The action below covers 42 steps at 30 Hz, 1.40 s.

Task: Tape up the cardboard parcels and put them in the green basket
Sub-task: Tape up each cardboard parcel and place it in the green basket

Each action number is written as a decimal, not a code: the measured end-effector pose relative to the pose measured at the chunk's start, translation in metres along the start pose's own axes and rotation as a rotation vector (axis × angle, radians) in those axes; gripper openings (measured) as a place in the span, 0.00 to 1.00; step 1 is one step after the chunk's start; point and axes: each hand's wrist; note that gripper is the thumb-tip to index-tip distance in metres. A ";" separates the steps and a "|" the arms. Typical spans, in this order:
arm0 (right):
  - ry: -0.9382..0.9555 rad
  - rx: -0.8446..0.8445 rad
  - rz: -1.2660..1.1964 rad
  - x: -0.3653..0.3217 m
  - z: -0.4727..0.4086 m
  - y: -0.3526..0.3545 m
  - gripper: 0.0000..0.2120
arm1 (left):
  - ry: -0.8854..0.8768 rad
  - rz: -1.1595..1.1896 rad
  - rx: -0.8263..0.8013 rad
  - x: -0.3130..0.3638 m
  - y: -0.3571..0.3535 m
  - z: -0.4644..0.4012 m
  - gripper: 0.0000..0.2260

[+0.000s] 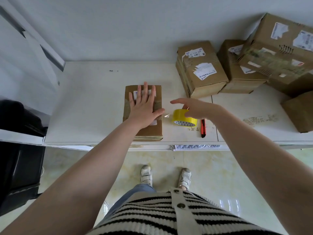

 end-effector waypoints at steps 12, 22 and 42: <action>-0.038 0.147 -0.335 -0.011 -0.001 -0.023 0.06 | -0.003 0.001 -0.019 0.000 0.003 0.001 0.40; -0.145 0.429 -0.750 -0.004 0.048 -0.028 0.05 | -0.060 -0.177 0.099 0.012 0.006 0.014 0.36; 0.089 0.620 -0.901 -0.051 0.079 -0.044 0.14 | 0.119 1.143 0.237 0.089 0.039 0.072 0.05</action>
Point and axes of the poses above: each hand's wrist, its own z-axis away from the middle knuckle, its own y-axis out of the back of the hand, x = y × z, and after that the axes turned 9 degrees about z, right-handed
